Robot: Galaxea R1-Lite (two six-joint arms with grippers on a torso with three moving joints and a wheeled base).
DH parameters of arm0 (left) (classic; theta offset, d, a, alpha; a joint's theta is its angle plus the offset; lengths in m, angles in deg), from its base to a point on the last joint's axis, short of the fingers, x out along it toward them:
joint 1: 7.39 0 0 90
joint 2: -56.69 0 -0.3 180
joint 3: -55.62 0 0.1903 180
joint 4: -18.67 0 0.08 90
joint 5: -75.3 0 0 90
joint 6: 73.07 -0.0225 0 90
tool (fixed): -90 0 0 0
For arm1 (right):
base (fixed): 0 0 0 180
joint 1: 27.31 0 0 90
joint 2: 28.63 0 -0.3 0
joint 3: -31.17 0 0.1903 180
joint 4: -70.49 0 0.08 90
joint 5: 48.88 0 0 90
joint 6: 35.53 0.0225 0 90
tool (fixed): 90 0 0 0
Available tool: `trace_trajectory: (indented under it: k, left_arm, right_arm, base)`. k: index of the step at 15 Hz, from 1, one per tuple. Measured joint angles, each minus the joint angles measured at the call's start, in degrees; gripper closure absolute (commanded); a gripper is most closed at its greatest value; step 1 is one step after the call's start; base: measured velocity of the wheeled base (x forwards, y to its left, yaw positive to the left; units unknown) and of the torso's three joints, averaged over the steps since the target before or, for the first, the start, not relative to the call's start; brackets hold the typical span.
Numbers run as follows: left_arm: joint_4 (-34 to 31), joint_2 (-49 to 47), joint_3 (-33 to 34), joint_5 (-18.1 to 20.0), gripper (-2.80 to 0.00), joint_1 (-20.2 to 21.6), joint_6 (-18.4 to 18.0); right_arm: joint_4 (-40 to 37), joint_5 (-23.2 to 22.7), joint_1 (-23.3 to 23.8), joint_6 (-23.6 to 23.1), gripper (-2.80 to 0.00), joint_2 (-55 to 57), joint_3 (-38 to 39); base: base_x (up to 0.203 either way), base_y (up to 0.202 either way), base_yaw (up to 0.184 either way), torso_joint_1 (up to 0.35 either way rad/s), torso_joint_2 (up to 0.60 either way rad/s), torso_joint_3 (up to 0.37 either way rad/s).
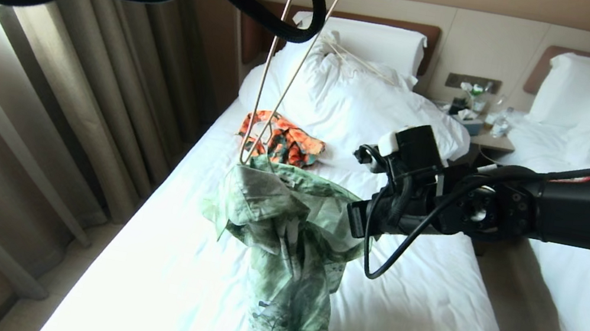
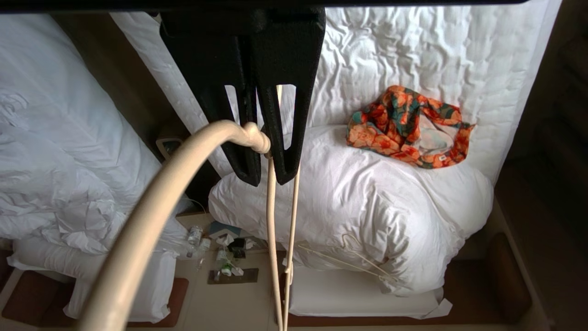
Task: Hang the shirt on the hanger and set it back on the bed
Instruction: Take the clothes hanger out of the clothes
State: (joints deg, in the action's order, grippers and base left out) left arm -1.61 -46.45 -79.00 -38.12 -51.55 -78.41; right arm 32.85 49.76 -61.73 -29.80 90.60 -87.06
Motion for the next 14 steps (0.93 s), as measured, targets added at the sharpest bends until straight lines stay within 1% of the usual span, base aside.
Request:
trace_trajectory:
  k: [2,3,6,8,10,11,12,13,14]
  left_arm:
    - [0.33,-0.02,0.58,-0.06,0.00,0.33,0.17]
    - [0.39,-0.05,0.64,-0.52,0.00,0.44,0.16]
    - [0.41,-0.24,2.80,-0.87,0.00,0.41,0.20]
    - [0.44,-0.35,6.75,-0.98,0.00,0.36,0.30]
    - [3.11,-0.44,10.60,-1.16,0.00,0.24,0.16]
    - [4.96,-0.46,11.73,-1.38,0.00,0.11,0.02]
    - [5.31,-0.46,12.36,-1.79,0.00,0.02,-0.04]
    - [5.34,-0.46,12.69,-2.05,0.00,0.00,-0.12]
    - [5.25,-0.49,12.83,-2.13,0.00,-0.08,-0.15]
  right_arm:
    - [0.00,-1.86,-0.21,0.27,0.00,-0.27,0.16]
    - [-0.01,-2.76,-0.74,0.12,-2.80,-0.58,0.16]
    - [0.02,-1.76,-1.23,0.16,-2.80,-0.35,-0.62]
    - [0.06,-0.49,-1.01,0.24,-2.80,0.14,-1.27]
    - [-0.20,-0.24,-0.29,0.63,-2.80,0.23,-3.28]
    - [-1.17,-0.08,0.12,0.85,-2.80,0.05,-4.43]
    - [-2.94,0.19,0.45,0.89,-2.80,-0.39,-5.36]
    - [-4.93,0.33,0.59,0.88,0.00,-1.01,-5.83]
    - [-6.40,0.36,0.61,0.79,0.00,-1.54,-5.90]
  base:
    - [0.000,0.000,0.000,0.000,0.00,0.000]
    - [0.000,0.000,0.000,0.000,0.00,0.000]
    - [0.000,0.000,0.000,0.000,0.00,0.000]
    - [0.000,0.000,0.000,0.000,0.00,0.000]
    - [0.000,0.000,0.000,0.000,0.00,0.000]
    - [0.000,0.000,0.000,0.000,0.00,0.000]
    - [0.000,0.000,0.000,0.000,0.00,0.000]
    - [0.000,0.000,0.000,0.000,0.00,0.000]
    - [0.000,0.000,0.000,0.000,0.00,0.000]
